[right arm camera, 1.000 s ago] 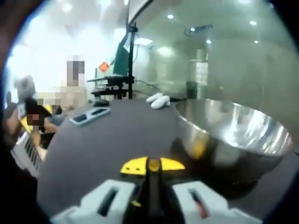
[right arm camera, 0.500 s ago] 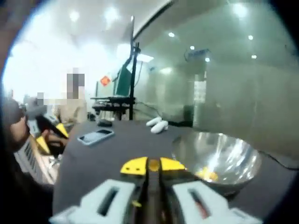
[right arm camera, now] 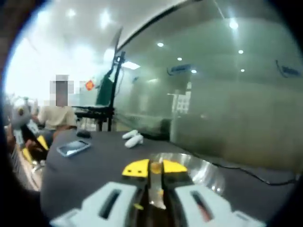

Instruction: Pick up the QQ candy scattered on the table and place it into the stainless steel bowl on the table

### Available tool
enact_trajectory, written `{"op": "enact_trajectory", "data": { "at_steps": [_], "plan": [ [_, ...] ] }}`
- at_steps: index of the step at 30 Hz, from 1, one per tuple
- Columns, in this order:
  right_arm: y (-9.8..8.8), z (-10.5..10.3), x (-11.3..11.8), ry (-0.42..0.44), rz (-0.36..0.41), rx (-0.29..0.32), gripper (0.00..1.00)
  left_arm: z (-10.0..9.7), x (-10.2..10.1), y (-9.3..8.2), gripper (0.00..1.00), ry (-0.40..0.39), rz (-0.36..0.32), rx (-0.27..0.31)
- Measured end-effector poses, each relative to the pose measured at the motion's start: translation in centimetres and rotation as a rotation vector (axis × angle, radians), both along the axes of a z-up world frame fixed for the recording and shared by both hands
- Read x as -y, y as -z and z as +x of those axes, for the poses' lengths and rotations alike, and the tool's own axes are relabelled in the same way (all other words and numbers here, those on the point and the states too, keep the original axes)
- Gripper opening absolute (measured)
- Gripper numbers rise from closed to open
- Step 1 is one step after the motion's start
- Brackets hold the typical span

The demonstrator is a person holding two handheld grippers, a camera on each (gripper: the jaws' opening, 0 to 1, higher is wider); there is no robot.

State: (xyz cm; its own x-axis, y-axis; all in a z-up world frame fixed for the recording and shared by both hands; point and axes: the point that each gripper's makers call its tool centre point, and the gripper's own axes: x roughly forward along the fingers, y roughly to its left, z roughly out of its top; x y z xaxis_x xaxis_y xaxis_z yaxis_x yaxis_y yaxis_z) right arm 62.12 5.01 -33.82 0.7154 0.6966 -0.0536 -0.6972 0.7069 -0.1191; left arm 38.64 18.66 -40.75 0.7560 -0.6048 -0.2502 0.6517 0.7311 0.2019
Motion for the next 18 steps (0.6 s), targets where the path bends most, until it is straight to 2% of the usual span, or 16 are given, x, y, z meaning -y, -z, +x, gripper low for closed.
{"op": "enact_trajectory", "data": {
  "at_steps": [5,10,15,18],
  "plan": [
    [0.4,1.7,0.7,0.043,-0.005,-0.008,0.10,0.0,0.3,0.0,0.41,0.007,-0.001,0.000],
    [0.1,2.4,0.6,0.069,-0.011,-0.001,0.10,-0.1,0.4,-0.3,0.41,0.015,-0.002,0.005],
    [-0.2,4.0,0.8,0.100,0.022,-0.013,0.10,-0.1,0.3,-0.2,0.41,0.010,-0.010,0.002],
    [0.3,4.2,0.7,0.110,0.011,-0.018,0.10,-0.2,0.4,-0.2,0.41,0.012,-0.009,0.002]
  ]
}}
